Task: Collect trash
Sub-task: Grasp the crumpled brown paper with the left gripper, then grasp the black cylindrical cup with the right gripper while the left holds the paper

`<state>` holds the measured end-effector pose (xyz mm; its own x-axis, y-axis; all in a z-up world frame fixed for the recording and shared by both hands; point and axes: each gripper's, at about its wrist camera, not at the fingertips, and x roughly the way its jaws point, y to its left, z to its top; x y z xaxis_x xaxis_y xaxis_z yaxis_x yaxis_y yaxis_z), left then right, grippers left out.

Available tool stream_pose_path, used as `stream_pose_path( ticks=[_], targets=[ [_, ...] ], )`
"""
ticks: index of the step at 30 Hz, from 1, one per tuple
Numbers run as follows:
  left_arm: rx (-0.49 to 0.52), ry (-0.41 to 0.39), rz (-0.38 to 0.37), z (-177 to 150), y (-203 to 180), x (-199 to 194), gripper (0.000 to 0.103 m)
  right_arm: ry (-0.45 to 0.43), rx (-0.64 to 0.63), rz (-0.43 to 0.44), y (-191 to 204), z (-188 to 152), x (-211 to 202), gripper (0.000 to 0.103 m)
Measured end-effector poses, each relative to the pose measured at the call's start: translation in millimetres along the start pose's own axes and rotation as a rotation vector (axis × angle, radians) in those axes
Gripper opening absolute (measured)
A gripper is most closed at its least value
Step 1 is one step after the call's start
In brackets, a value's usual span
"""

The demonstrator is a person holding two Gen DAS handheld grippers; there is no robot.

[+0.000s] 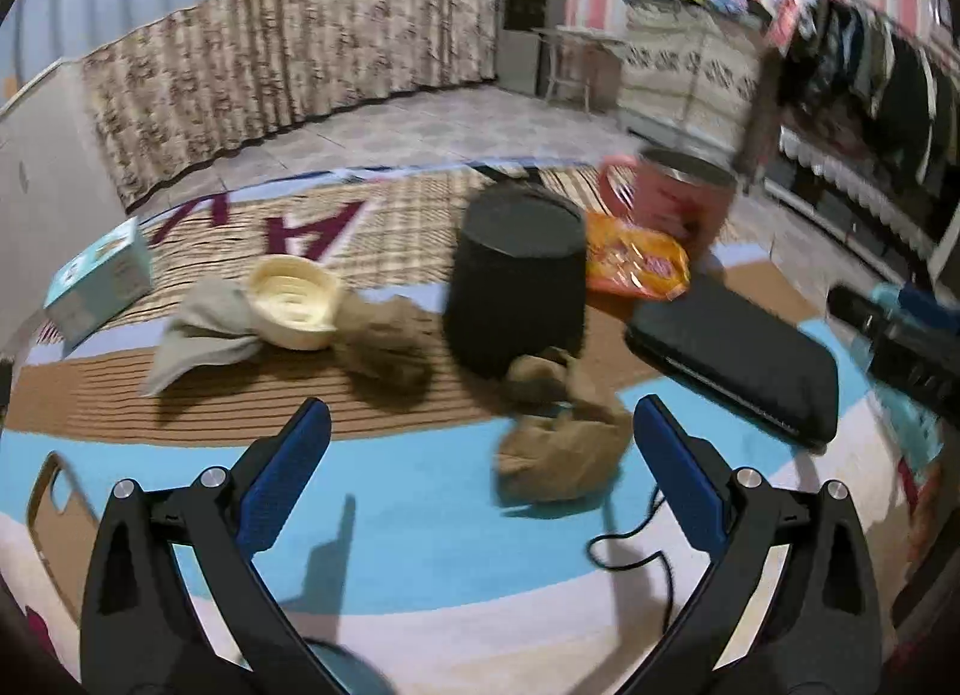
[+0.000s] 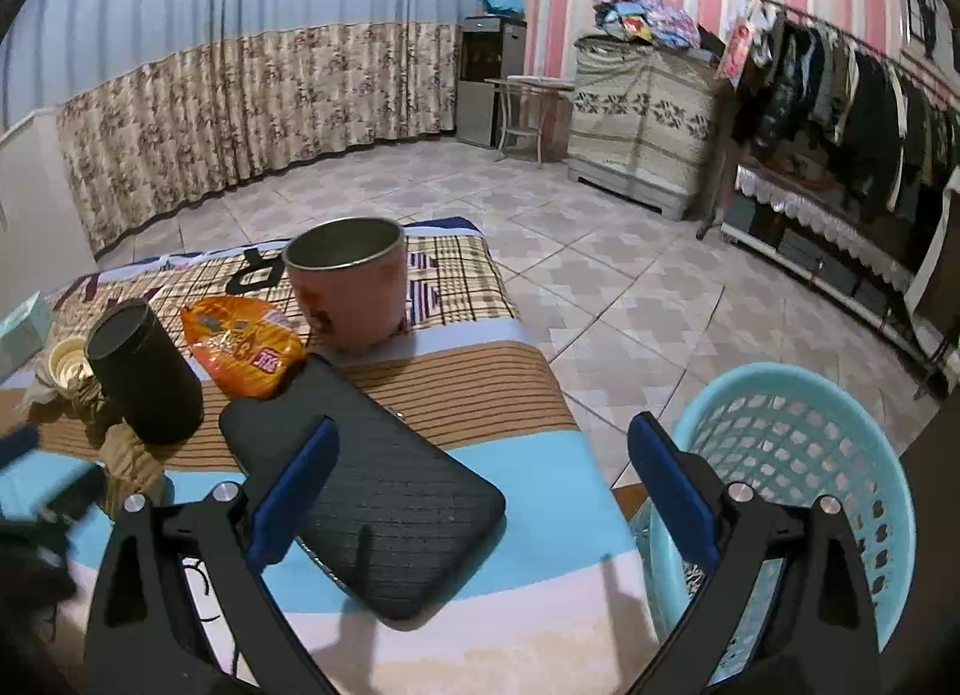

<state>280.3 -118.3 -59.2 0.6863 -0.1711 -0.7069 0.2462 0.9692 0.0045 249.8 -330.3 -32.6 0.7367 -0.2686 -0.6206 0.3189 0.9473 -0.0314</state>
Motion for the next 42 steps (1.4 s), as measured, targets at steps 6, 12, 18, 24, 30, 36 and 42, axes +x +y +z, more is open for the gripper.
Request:
stream_pose_path(
  ticks=[6,12,18,24,30,36,42],
  targets=[
    [0.037,0.044,-0.047,-2.9,-17.2,15.5,0.071,0.025,0.048,0.022,-6.9,-1.9,9.1,0.095],
    [0.081,0.041,-0.080,-5.6,-20.2,7.8,0.054,0.043,0.044,0.033,0.1,-7.9,14.4,0.095],
    [0.090,-0.011,-0.042,-5.8,6.1,-19.9,0.053,0.052,0.026,0.049,15.2,-12.4,16.2,0.095],
    [0.016,-0.063,0.061,2.4,68.4,-40.3,0.053,0.062,-0.010,0.096,44.6,-19.9,15.3,0.095],
    [-0.106,-0.076,0.130,9.7,134.0,-48.8,0.053,0.059,-0.023,0.167,73.6,-22.1,7.4,0.095],
    [-0.127,-0.099,0.175,11.5,154.3,-49.2,0.053,0.043,-0.079,0.181,104.6,-19.1,-0.8,0.095],
    [-0.169,-0.107,0.159,13.3,165.8,-48.3,0.053,0.005,-0.130,0.179,122.3,-19.8,-11.2,0.095]
  ],
)
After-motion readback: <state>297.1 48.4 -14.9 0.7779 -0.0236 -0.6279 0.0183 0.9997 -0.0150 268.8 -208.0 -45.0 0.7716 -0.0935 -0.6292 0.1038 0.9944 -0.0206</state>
